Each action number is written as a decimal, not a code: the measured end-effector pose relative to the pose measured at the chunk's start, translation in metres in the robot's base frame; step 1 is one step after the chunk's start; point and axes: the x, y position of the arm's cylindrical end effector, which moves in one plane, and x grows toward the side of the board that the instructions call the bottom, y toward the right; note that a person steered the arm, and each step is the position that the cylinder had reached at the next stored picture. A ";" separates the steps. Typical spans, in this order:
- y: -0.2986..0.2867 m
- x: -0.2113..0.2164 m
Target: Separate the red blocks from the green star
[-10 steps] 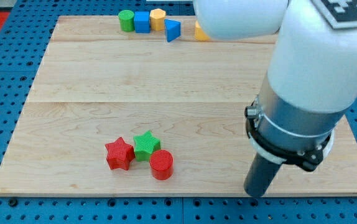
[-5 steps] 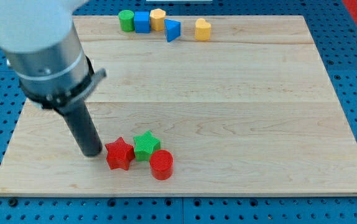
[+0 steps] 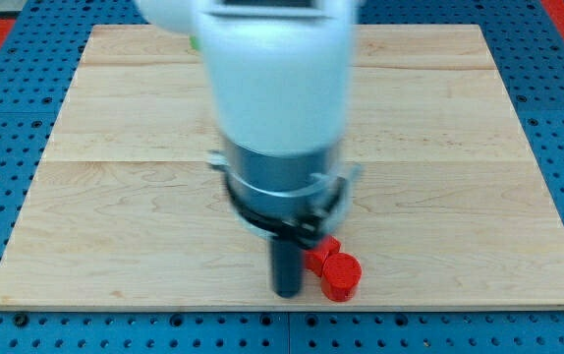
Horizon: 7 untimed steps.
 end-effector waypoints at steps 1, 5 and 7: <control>0.066 0.000; 0.054 0.011; -0.041 -0.032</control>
